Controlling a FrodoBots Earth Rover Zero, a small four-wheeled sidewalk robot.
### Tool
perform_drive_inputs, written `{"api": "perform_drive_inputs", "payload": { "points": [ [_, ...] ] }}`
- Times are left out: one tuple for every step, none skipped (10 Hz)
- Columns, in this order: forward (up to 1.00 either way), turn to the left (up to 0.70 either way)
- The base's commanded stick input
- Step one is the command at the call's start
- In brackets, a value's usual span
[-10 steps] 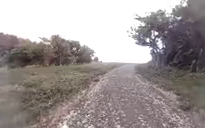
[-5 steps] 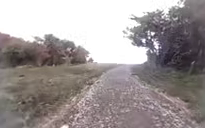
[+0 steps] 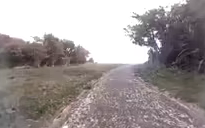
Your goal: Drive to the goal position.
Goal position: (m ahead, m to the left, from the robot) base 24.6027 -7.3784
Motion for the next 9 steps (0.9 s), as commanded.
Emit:
{"api": "perform_drive_inputs", "payload": {
  "points": [
    [0.85,0.00],
    [0.85,0.00],
    [0.85,-0.27],
    [0.85,-0.31],
    [0.85,-0.34],
    [0.85,-0.34],
    [0.85,-0.34],
    [0.85,-0.34],
    [0.85,-0.34]
  ]
}}
